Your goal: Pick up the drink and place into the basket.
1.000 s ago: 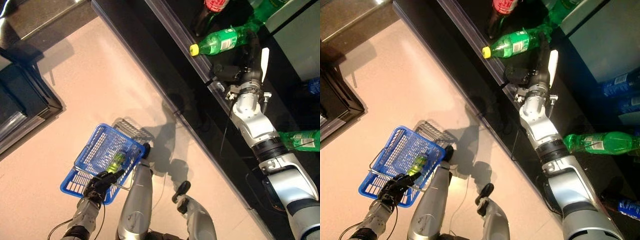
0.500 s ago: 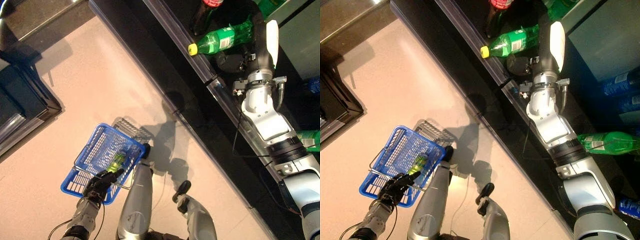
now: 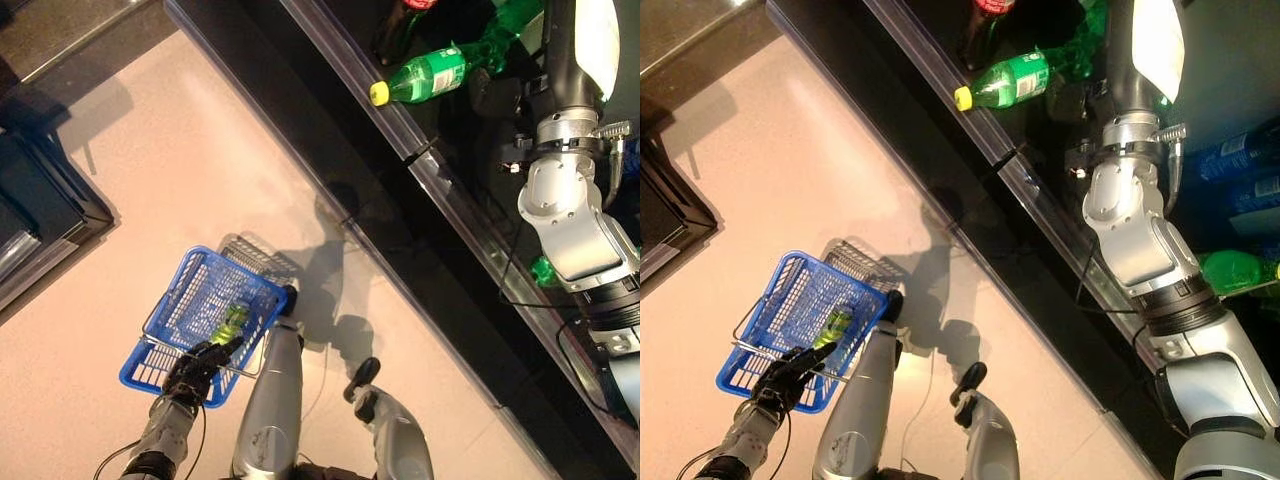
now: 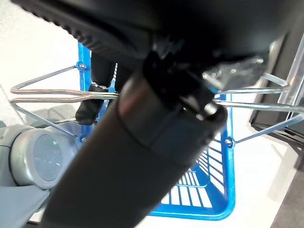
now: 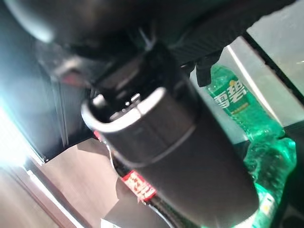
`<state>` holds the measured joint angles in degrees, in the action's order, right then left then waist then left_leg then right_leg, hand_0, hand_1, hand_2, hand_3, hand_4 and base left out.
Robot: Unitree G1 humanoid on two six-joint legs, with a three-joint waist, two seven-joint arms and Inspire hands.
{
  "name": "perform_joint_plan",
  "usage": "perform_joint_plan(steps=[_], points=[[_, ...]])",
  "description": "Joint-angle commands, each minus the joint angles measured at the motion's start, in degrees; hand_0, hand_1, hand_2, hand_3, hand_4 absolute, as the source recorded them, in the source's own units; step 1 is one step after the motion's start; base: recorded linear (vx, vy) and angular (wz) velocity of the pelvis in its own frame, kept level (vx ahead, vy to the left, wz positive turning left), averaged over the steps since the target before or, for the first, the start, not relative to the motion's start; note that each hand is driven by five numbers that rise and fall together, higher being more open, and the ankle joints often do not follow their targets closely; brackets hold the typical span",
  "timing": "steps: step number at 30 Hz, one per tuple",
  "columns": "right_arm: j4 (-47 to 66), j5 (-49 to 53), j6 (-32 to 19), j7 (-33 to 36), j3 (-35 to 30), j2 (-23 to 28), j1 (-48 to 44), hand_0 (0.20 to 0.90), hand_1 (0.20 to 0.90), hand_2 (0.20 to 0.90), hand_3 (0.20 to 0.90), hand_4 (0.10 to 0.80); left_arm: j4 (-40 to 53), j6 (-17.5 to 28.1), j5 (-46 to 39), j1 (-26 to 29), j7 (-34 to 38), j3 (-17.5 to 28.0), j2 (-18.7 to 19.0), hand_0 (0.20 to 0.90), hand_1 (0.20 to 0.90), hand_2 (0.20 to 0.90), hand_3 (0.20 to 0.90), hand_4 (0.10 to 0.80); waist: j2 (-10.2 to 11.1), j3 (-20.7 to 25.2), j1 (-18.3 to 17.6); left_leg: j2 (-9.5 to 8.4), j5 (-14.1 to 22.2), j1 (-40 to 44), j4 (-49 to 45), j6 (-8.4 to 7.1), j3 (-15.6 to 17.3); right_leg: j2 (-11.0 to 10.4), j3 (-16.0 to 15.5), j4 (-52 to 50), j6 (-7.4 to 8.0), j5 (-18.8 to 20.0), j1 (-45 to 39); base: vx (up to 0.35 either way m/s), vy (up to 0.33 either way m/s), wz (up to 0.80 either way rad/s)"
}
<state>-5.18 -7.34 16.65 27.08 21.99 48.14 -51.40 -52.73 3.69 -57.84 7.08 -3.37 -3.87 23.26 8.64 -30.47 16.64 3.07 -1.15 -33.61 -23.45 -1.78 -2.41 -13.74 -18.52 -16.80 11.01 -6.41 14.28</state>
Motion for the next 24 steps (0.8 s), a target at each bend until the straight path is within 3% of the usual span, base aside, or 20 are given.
perform_joint_plan(steps=[1, 9, 24], points=[[3.38, -3.51, 0.23, -0.24, 0.22, 7.83, -8.10, 0.900, 0.900, 0.900, 0.900, 0.800, 3.18, 0.12, 0.79, -7.36, -2.61, -2.49, 0.88, 0.300, 0.300, 0.300, 0.200, 0.100, -1.71, 0.68, 0.52, -1.86, 6.68, 6.81, -0.22, 2.18, -2.70, -0.18, 0.21, -5.30, -0.86, 8.25, 3.73, 0.113, -0.017, -0.03], [-5.75, -3.40, -0.14, -4.07, 6.15, 8.40, -9.51, 0.900, 0.900, 0.900, 0.900, 0.800, 4.26, -0.41, 0.24, -7.88, -2.40, -2.91, 2.34, 0.300, 0.300, 0.300, 0.200, 0.100, -1.68, 0.68, 1.03, -2.04, 6.86, 5.10, -1.10, 2.48, -3.14, -0.41, -0.51, -6.04, -1.04, 8.61, 5.25, 0.022, -0.005, 0.00], [-18.78, -5.67, -0.42, -8.50, 17.16, 8.92, -20.97, 0.900, 0.900, 0.900, 0.900, 0.800, 5.81, -1.77, -0.98, -9.15, -3.30, -4.09, 4.09, 0.300, 0.300, 0.300, 0.200, 0.100, -2.49, 0.68, 2.14, -2.61, 7.15, 1.37, -3.04, 2.80, -3.61, -1.28, -0.92, -7.54, -1.06, 8.84, 9.05, 0.021, 0.011, 0.01]])
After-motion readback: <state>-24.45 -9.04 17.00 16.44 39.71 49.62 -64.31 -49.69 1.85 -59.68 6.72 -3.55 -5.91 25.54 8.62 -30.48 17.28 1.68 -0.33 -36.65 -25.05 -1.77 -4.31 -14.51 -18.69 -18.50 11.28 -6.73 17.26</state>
